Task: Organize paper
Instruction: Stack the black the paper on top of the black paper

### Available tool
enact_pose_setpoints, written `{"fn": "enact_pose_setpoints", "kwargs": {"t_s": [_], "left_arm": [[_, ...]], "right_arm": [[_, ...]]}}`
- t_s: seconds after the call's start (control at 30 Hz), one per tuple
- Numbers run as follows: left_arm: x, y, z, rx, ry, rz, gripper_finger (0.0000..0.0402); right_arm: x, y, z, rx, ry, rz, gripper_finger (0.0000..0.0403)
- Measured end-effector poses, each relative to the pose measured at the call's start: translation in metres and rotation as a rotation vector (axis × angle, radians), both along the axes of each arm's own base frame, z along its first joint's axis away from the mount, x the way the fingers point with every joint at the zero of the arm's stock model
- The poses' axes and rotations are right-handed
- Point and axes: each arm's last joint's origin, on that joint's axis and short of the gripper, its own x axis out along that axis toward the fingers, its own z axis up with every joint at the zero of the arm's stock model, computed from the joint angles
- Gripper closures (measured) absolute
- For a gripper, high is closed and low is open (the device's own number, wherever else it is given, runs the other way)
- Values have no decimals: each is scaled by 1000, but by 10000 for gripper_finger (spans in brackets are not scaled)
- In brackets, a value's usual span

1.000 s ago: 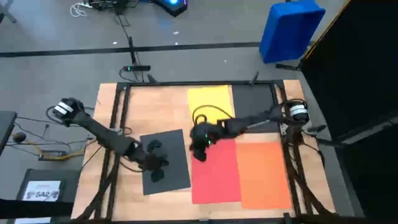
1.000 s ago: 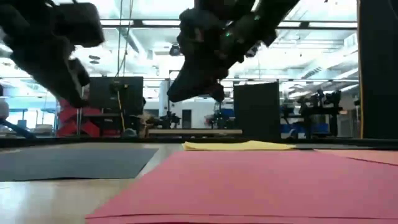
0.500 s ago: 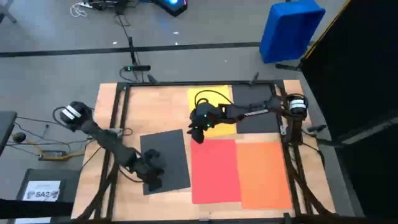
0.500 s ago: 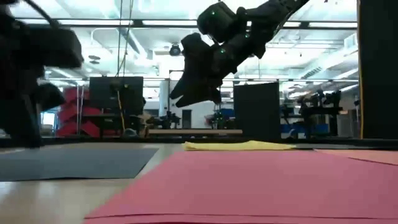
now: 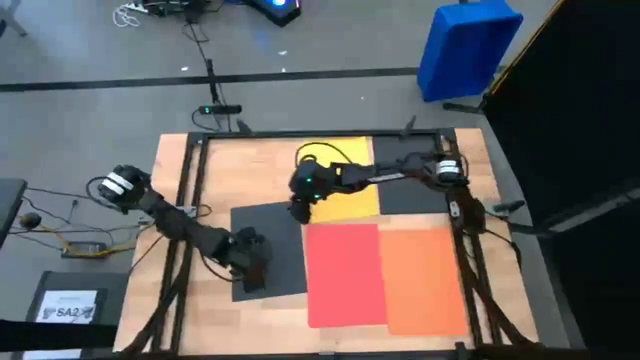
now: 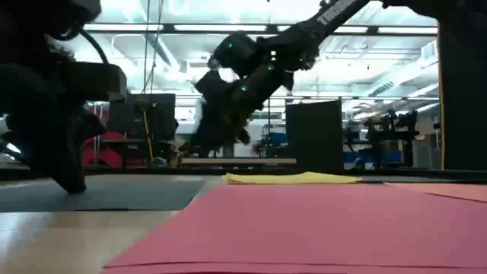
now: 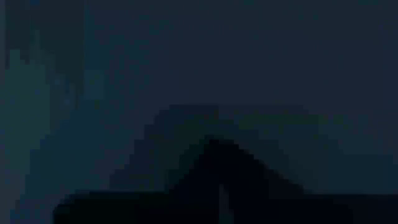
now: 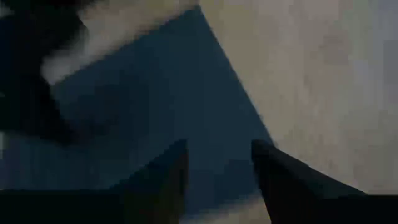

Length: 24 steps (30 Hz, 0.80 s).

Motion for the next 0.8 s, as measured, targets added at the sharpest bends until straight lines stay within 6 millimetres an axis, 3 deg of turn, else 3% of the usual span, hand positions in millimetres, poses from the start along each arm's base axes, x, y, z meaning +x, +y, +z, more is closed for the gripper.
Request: {"fn": "enact_pose_setpoints", "kwargs": {"t_s": [0.23,0.3,0.5,0.8], "left_arm": [[3,12,0,25,25,-31,402],[4,14,1,25,22,-29,402],[6,20,0,31,25,-26,402],[8,25,0,39,26,-25,402]], "right_arm": [[11,-31,-32,16,128,-62,247],[14,-34,-32,27,125,-58,247],[13,-28,-31,54,151,-17,247],[17,-4,-30,147,144,131,247]]}}
